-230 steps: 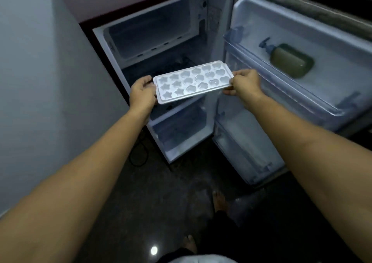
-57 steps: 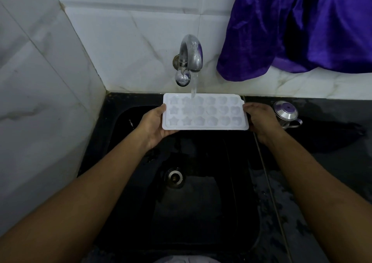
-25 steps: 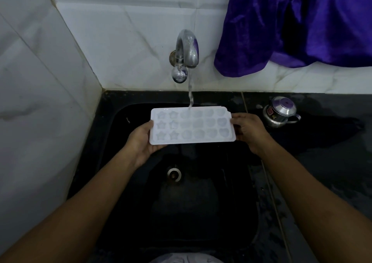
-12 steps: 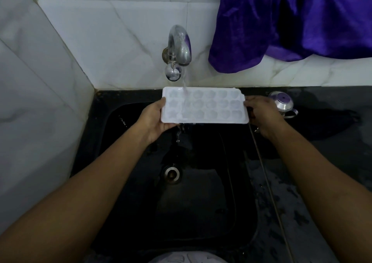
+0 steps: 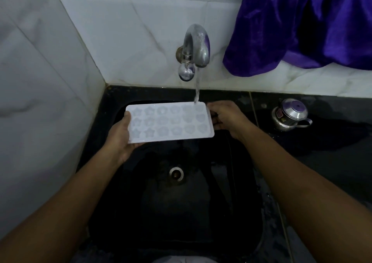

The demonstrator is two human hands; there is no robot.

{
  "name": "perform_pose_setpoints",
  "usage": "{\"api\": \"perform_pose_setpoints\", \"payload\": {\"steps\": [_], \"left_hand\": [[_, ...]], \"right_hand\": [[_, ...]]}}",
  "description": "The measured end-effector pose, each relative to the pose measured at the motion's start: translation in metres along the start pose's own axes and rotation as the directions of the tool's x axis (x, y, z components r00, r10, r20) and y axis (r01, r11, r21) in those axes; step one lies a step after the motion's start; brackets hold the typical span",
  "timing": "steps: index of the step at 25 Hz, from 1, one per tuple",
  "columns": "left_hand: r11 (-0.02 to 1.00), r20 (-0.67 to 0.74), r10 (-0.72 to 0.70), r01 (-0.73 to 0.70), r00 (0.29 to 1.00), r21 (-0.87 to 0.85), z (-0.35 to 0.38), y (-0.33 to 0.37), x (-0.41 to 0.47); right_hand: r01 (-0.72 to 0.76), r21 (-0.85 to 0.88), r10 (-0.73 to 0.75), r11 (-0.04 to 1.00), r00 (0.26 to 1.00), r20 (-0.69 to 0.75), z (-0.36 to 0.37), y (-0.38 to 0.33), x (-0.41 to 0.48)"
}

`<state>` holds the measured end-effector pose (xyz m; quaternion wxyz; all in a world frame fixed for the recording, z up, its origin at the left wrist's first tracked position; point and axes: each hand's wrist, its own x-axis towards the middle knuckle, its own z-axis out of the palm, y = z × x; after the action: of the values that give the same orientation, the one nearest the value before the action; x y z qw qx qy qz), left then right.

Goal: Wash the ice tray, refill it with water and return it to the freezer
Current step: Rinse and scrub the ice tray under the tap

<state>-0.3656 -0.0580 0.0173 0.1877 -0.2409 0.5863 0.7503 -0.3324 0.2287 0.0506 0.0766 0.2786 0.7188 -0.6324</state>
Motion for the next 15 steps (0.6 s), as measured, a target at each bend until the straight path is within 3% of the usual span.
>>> {"api": "perform_pose_setpoints", "payload": {"steps": [4, 8, 12, 15], "left_hand": [[0.998, -0.034, 0.013, -0.011, 0.999, 0.057, -0.019, -0.009, -0.007], [0.999, -0.048, -0.018, 0.020, 0.999, 0.044, -0.030, -0.023, -0.016], [0.999, -0.054, -0.047, 0.047, 0.997, 0.002, -0.035, -0.031, -0.024], [0.999, -0.051, -0.048, 0.047, 0.998, -0.005, -0.037, -0.036, -0.027]], "right_hand": [[0.042, -0.005, -0.041, 0.999, 0.994, 0.097, 0.027, -0.049, 0.031], [-0.040, 0.234, -0.009, 0.971, 0.979, 0.205, 0.056, -0.082, 0.055], [-0.185, 0.496, 0.026, 0.848, 0.951, 0.309, 0.056, -0.080, 0.062], [-0.168, 0.406, 0.022, 0.898, 0.940, 0.339, 0.041, -0.080, 0.047]]}}
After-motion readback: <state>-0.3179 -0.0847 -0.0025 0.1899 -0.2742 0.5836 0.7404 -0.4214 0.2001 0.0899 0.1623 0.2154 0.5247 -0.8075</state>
